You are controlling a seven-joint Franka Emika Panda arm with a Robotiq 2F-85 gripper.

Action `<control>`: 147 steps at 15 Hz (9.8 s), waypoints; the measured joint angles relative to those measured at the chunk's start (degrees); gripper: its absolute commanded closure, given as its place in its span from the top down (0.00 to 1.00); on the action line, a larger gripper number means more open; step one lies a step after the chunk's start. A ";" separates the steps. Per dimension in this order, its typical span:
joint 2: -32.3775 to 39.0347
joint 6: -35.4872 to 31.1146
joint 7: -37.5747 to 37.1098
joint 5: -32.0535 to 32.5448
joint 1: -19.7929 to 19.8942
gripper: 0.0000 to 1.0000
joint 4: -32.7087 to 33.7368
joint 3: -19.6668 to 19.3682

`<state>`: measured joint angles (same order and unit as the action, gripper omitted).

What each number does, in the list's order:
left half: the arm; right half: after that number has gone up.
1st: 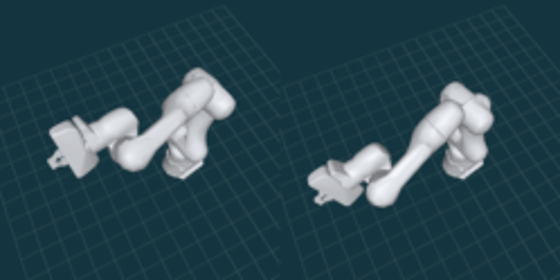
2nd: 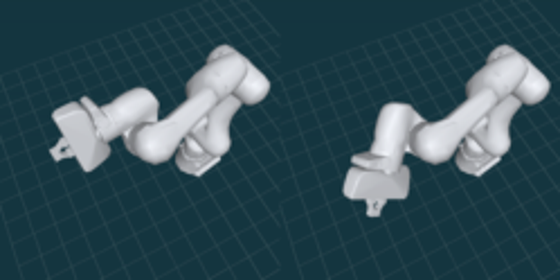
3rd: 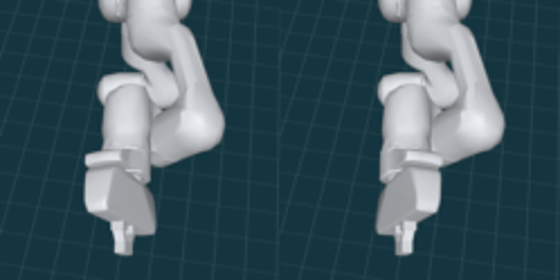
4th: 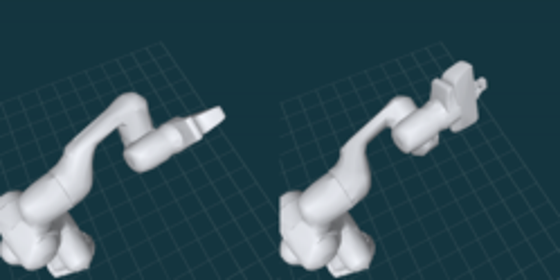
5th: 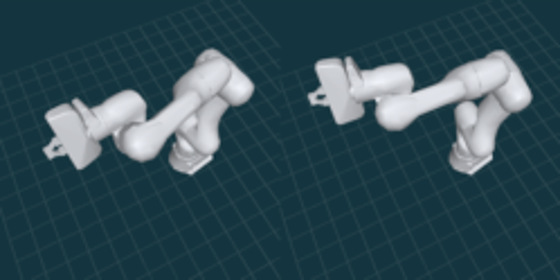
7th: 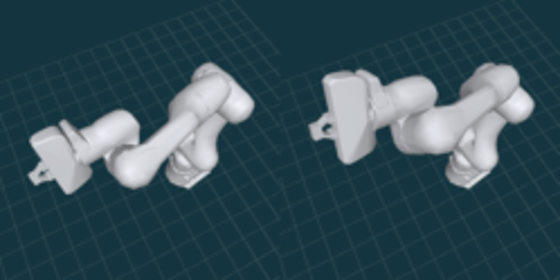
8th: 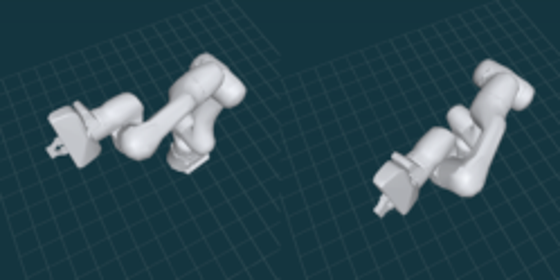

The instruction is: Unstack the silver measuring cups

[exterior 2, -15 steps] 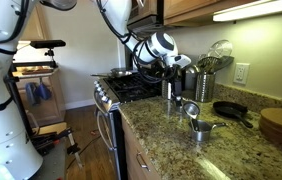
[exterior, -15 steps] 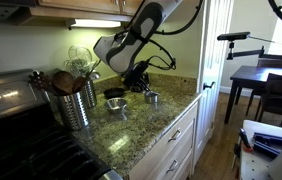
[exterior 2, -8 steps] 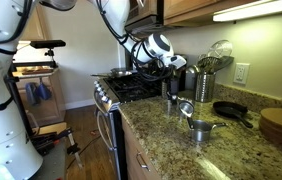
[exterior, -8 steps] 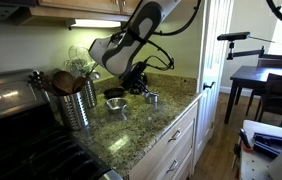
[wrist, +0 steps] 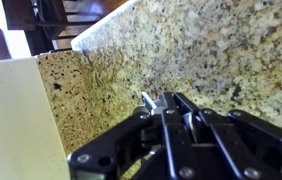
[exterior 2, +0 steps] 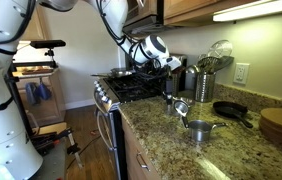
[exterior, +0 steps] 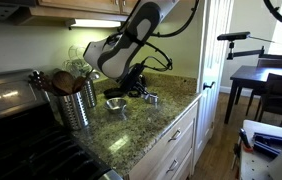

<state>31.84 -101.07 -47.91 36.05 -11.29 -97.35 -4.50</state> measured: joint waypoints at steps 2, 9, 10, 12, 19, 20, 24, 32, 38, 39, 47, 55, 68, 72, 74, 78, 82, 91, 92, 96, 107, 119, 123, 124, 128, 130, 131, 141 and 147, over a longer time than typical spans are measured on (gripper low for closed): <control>0.35 0.28 0.03 0.00 -0.37 0.09 0.00 0.66; 0.99 0.81 0.57 0.00 -1.77 0.09 0.00 2.48; 1.18 0.81 0.68 0.00 -1.82 0.09 0.00 2.69; 1.74 0.81 0.80 0.00 -2.06 0.09 0.00 2.90; 3.58 0.81 2.04 -0.03 -2.29 0.08 0.01 4.08; 3.73 0.81 2.28 -0.04 -2.31 0.08 0.01 4.18; 4.15 0.81 3.01 -0.05 -2.48 0.08 0.02 4.30; 4.52 0.81 3.99 -0.08 -3.18 0.59 0.05 4.43; 4.52 0.81 4.92 -0.12 -3.19 0.97 0.07 4.45; 4.52 0.81 5.01 -0.17 -3.18 0.99 0.10 4.45; 3.66 0.70 5.12 -5.19 -1.79 1.00 2.37 3.05; -0.53 -3.36 2.22 -14.57 4.60 1.00 2.83 -1.60; -0.70 -16.68 -4.87 -22.43 7.36 1.00 -0.48 -2.73; -0.17 -17.82 -8.29 -22.45 7.35 1.00 -1.44 -2.82; 0.27 -18.20 -9.60 -22.45 7.35 1.00 -1.48 -2.87; 0.85 -18.76 -11.74 -22.45 7.36 1.00 -1.49 -3.29; 1.72 -20.43 -13.02 -22.95 7.52 1.00 -1.48 -4.28; 3.56 -28.27 -13.01 -30.98 9.80 0.92 -1.47 -4.47; 3.60 -28.66 -13.01 -31.56 9.94 0.82 -1.47 -4.48; 3.61 -29.08 -13.01 -32.96 10.06 0.49 -1.47 -4.54; 3.50 -29.08 -13.01 -33.10 9.97 0.34 -1.81 -4.57; 0.20 -28.99 -8.51 -28.01 8.22 0.10 -5.65 -4.54; -1.27 -28.99 -6.57 -25.84 7.72 0.13 -6.89 -4.53; -1.45 -28.99 -6.19 -25.51 7.64 0.13 -7.10 -4.53; -1.58 -28.99 -5.21 -24.97 7.53 0.13 -7.56 -4.53; -1.58 -28.99 -4.65 -24.89 7.53 0.13 -7.57 -4.54; -1.60 -28.99 -4.48 -24.79 7.53 0.13 -7.57 -4.55; -3.56 -28.60 -3.60 -24.23 7.69 0.13 -7.60 -5.92; -5.89 -27.52 -3.59 -23.52 8.11 0.13 -7.90 -8.04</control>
<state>25.95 -128.58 -51.50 12.53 -3.18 -105.24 -12.54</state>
